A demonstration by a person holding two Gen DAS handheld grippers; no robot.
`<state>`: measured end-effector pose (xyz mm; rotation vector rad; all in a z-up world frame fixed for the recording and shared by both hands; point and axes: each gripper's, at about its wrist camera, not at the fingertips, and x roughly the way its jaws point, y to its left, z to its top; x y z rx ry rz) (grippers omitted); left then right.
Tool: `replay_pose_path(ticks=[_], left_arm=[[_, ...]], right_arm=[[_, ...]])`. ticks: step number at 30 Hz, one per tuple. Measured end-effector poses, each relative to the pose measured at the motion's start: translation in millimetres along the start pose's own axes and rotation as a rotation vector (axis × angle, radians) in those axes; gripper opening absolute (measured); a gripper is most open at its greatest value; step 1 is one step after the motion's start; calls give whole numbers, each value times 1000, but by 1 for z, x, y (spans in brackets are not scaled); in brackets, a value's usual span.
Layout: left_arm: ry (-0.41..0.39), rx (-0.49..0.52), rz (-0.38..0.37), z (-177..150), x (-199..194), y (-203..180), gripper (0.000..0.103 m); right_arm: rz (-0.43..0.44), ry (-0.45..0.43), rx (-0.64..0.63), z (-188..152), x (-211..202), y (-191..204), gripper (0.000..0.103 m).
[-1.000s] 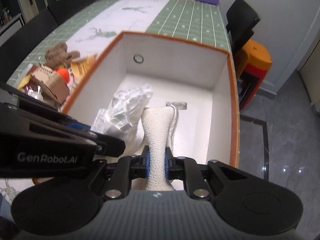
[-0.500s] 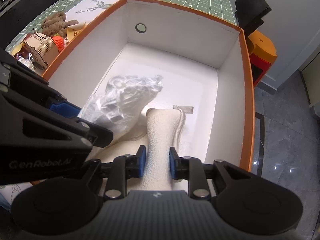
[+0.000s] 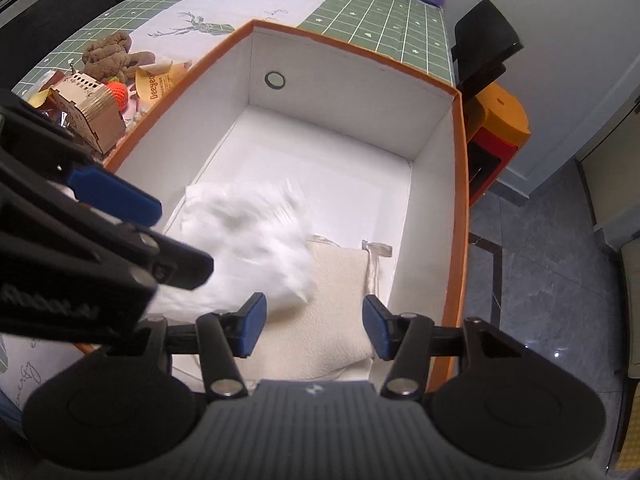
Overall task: Organize soft objects
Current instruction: 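Open both grippers to drop the cloth and towel pad into the box, then move both grippers back over the remaining items on the table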
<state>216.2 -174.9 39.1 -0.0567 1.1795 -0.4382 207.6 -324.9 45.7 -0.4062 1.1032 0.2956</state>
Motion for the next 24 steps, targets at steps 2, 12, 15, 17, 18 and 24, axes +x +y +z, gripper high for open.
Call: replay_pose_path(ticks=[2, 12, 15, 17, 18, 24], left_arm=[[-14, 0, -12, -2, -8, 3, 54], [-120, 24, -12, -21, -53, 17, 54], [-189, 37, 25, -30, -72, 28, 54], [-246, 52, 56, -37, -87, 35, 54], [-269, 52, 62, -40, -93, 39, 54], [-435, 47, 115, -75, -131, 72, 54]], right_arm=[[-9, 1, -4, 1, -4, 3, 53], [-19, -59, 4, 10, -38, 26, 57], [-1, -108, 15, 13, -52, 40, 57], [19, -151, 25, 15, -61, 51, 58], [33, -175, 30, 15, -66, 57, 59], [180, -282, 58, 12, -80, 100, 62]])
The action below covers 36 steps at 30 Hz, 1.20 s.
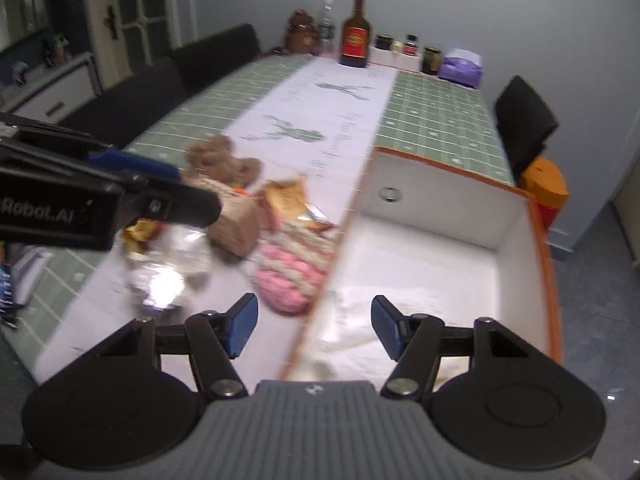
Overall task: Organize soft objects
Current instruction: 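Move both grippers back over the remaining items on the table, then grasp the clear plastic-wrapped white bundle with the left gripper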
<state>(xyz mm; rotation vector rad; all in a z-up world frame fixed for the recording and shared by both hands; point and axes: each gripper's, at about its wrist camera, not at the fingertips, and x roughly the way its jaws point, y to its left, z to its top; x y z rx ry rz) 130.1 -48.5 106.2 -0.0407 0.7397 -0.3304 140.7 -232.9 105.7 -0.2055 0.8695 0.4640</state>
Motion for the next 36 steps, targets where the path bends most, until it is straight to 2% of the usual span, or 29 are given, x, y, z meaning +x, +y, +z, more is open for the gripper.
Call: replay_pose_path(ticks=[5, 8, 10, 18, 21, 23, 24, 28, 31, 36], left_arm=[[-61, -45, 74, -29, -18, 32, 54], [-71, -91, 143, -50, -23, 50, 54], [-81, -102, 158, -66, -24, 60, 54], [-195, -235, 106, -124, -16, 90, 63], [-222, -291, 92, -137, -5, 97, 67], [-202, -324, 84, -142, 5, 102, 68], [-190, -338, 81, -145, 9, 104, 73], [-171, -370, 100, -150, 25, 112, 75], [-154, -401, 63, -149, 34, 119, 77], [-106, -421, 63, -147, 49, 123, 79]], right_arm=[[125, -70, 37, -17, 15, 41, 62], [180, -94, 86, -30, 33, 59, 62], [193, -111, 115, -40, 45, 70, 62], [63, -222, 165, -77, 72, 92, 62], [-5, -254, 164, -87, 76, 96, 51], [-63, -262, 131, -91, 83, 100, 41], [-82, -263, 117, -93, 87, 102, 39], [-116, -257, 96, -94, 98, 102, 39], [-127, -245, 98, -89, 106, 101, 39], [-121, -223, 98, -80, 119, 103, 39]])
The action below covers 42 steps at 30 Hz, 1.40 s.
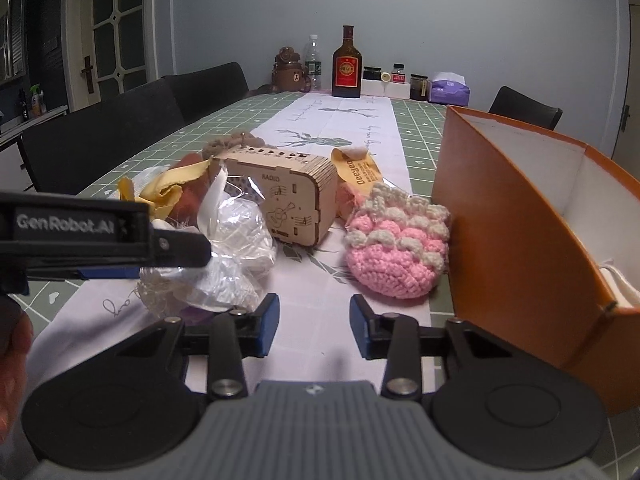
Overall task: Organize soft objects
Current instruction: 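Grasp the clear plastic-wrapped white bundle with the left gripper, then grasp the pink crocheted pouch with the right gripper while the left holds the bundle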
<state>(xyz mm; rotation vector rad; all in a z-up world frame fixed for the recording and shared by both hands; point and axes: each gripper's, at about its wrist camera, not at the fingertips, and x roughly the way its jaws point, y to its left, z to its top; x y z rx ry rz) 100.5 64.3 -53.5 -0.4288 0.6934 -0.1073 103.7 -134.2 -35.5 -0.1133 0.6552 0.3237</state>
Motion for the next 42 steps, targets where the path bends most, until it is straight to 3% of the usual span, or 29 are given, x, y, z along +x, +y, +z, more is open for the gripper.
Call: replay_pose_path(ticks=[14, 16, 19, 23, 32, 39, 42], left_arm=[[85, -53, -57, 1, 26, 0, 80], [94, -42, -55, 1, 28, -3, 76], [89, -28, -47, 0, 27, -4, 58], [60, -1, -36, 2, 22, -7, 49], [13, 71, 30, 6, 19, -16, 47], [35, 49, 13, 4, 22, -12, 47], [38, 48, 12, 4, 22, -11, 47]], right_arm=[[33, 35, -46, 8, 16, 12, 39], [46, 42, -50, 7, 18, 14, 39], [34, 53, -68, 5, 20, 16, 39], [-3, 29, -83, 7, 15, 12, 48], [-156, -21, -192, 20, 29, 3, 63], [-204, 18, -242, 22, 54, -1, 63], [-209, 48, -236, 19, 63, -5, 55]])
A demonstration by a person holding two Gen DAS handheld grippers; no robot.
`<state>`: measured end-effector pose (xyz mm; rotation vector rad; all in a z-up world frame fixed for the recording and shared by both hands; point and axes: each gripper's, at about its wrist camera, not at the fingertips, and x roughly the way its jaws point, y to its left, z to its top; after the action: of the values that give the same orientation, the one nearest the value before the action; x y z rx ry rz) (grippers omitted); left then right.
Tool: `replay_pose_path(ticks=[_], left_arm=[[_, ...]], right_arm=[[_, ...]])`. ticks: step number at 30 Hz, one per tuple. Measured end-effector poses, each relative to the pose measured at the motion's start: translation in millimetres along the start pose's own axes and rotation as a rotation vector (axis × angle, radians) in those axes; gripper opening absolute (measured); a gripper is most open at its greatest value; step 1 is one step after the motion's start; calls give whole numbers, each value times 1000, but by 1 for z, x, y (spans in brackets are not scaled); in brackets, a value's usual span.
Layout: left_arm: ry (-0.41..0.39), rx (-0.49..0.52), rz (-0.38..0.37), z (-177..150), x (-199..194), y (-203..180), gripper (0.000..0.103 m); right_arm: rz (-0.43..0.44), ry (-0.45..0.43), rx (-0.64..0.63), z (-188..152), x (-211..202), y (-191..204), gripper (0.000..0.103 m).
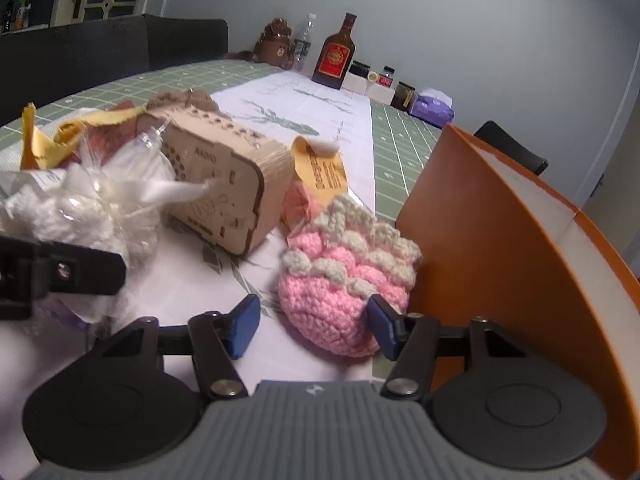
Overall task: Organize soft objects
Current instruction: 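Grasp the pink crocheted pouch with the right gripper while the left holds the bundle, then carry the wrapped bundle and pink pouch over the orange box with both grippers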
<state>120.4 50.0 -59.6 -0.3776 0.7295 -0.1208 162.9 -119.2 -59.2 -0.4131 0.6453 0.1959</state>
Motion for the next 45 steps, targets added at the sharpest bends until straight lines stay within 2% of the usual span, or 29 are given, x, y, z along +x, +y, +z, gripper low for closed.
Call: replay_pose_path(ticks=[3, 4, 6, 8, 11, 13, 21, 29, 33, 36, 41, 45], left_arm=[[3, 2, 2, -1, 1, 0, 47], [5, 4, 3, -1, 1, 0, 47], [6, 5, 3, -2, 1, -1, 47], [5, 9, 3, -4, -1, -2, 47], [4, 7, 6, -5, -3, -3, 47], [2, 8, 9, -5, -5, -3, 47], [-14, 14, 18, -11, -14, -6, 47], [-6, 42, 37, -27, -31, -10, 47], [7, 61, 42, -40, -41, -14, 47], [13, 65, 42, -48, -48, -16, 47], [5, 57, 34, -52, -52, -16, 47], [-2, 36, 39, -51, -54, -11, 47]], right_arm=[[-22, -9, -19, -2, 2, 3, 51], [-27, -6, -19, -2, 3, 2, 45], [-30, -7, -24, -2, 5, 1, 40], [-34, -8, -35, -3, 6, 2, 26], [-52, -14, -55, -6, 4, 4, 19], [-48, -20, -46, -8, -1, 3, 17], [2, -69, -43, -15, -52, 5, 16], [97, -59, -50, -43, -104, 9, 17], [162, -45, -32, -56, -122, 9, 17], [177, -32, -29, -66, -130, 10, 18], [190, -22, 11, -73, -134, 8, 28], [171, -62, 42, -67, -143, 3, 37]])
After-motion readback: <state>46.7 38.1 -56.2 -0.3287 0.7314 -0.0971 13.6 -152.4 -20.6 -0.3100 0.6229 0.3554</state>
